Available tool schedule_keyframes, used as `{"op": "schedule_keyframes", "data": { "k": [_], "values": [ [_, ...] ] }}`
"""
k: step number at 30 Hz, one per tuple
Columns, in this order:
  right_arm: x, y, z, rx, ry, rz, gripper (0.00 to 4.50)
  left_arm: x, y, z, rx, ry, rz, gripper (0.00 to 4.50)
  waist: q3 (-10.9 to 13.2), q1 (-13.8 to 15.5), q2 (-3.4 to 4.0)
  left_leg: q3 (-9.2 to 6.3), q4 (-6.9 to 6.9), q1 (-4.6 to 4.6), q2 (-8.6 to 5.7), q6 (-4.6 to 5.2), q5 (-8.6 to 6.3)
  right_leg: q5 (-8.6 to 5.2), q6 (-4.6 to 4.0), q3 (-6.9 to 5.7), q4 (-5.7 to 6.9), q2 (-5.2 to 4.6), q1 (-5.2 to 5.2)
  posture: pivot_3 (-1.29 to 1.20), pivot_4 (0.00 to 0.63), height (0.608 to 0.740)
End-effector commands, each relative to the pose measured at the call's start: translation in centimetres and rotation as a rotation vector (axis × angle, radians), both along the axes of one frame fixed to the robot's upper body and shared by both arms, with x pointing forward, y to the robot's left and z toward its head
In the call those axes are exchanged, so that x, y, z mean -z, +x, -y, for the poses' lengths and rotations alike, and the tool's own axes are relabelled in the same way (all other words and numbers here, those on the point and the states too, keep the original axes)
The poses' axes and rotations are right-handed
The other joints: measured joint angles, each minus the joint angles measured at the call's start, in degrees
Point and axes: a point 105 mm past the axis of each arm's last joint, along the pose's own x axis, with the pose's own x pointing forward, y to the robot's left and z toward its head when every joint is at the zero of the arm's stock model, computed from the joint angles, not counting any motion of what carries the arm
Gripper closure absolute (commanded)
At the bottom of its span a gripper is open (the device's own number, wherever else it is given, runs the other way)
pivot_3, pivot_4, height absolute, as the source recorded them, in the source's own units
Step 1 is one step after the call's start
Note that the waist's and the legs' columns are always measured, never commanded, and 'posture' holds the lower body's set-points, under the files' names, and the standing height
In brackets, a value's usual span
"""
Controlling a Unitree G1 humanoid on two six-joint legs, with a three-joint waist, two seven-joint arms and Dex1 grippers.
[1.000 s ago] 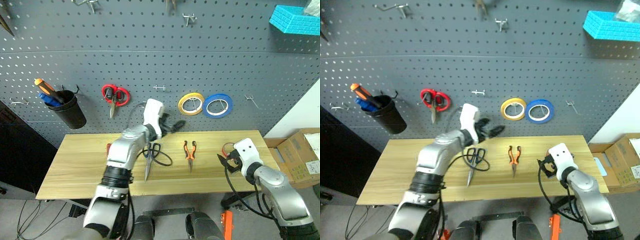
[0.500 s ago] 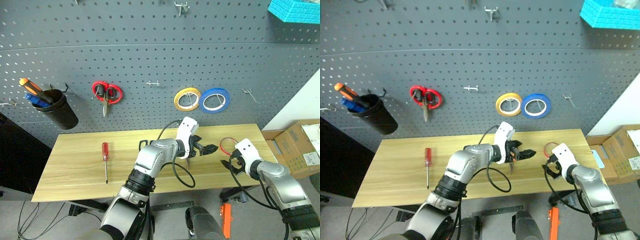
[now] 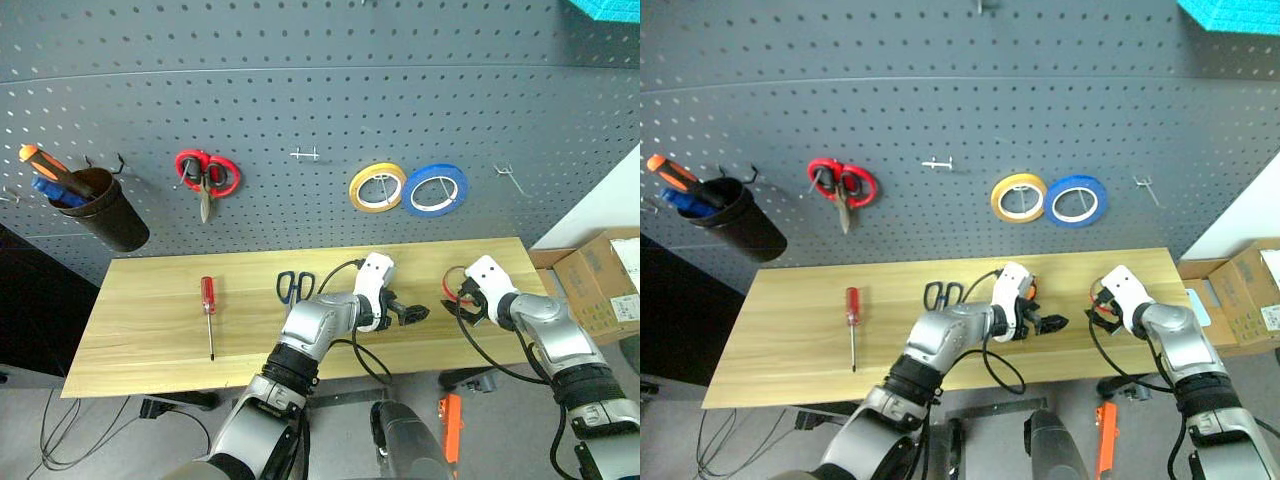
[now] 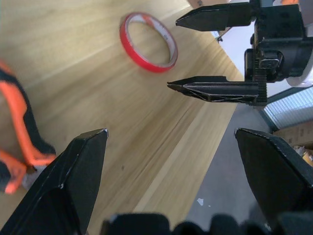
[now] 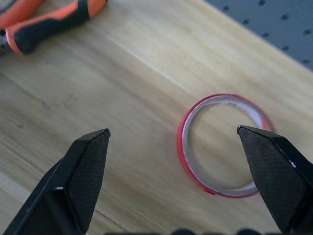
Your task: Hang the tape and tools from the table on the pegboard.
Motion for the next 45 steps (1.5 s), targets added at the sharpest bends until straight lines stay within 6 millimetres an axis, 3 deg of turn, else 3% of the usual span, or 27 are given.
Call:
{"op": "schedule_keyframes", "data": {
  "k": [1,11,26,29,40,45],
  "values": [
    [-0.9,0.6,0.5,0.004,-0.001,0.030,0.00,-1.9,-0.5,0.9,0.019,-0.057,0.045,0.05,0.45,0.02,0.04,0.00,0.01,-0.06,0.00,0.00,0.00,0.01,0.01,0.00,0.01,0.00,-0.06,-0.02,0.307,0.740],
    [-0.5,1.4,1.2,0.048,0.048,-0.024,0.00,-4.0,-0.7,1.1,-0.019,-0.115,0.052,0.05,3.28,0.02,0.05,-0.03,0.47,-0.25,-0.05,0.00,-0.01,0.10,0.18,0.02,0.10,-0.05,-0.08,0.01,0.357,0.740],
    [1.0,2.4,1.9,0.175,0.230,-0.200,0.00,-3.9,-1.4,0.0,-0.042,-0.098,0.030,0.05,4.92,0.27,-0.18,-0.02,0.61,-0.32,-0.11,-0.01,-0.05,0.16,0.30,0.08,0.08,-0.10,-0.09,0.04,0.377,0.740],
    [1.0,2.6,1.9,0.189,0.250,-0.203,0.65,-3.9,-1.3,0.0,-0.046,-0.098,0.029,0.00,4.99,0.38,-0.28,-0.03,0.61,-0.32,-0.11,-0.01,-0.05,0.16,0.30,0.07,0.08,-0.10,-0.09,0.04,0.377,0.740],
    [0.7,3.0,2.1,0.179,0.220,-0.164,4.46,-4.3,-0.7,0.2,-0.049,-0.096,0.043,0.00,5.17,0.36,-0.33,-0.02,0.61,-0.33,-0.11,-0.05,-0.07,0.15,0.33,0.09,0.05,-0.10,-0.09,0.02,0.367,0.740],
    [0.5,2.9,2.9,0.193,0.190,-0.130,4.46,-4.7,-0.6,0.8,-0.035,-0.108,0.052,0.00,5.17,0.35,-0.34,-0.02,0.60,-0.33,-0.11,-0.07,-0.08,0.14,0.35,0.09,0.03,-0.10,-0.09,0.00,0.356,0.740]
  ]
}}
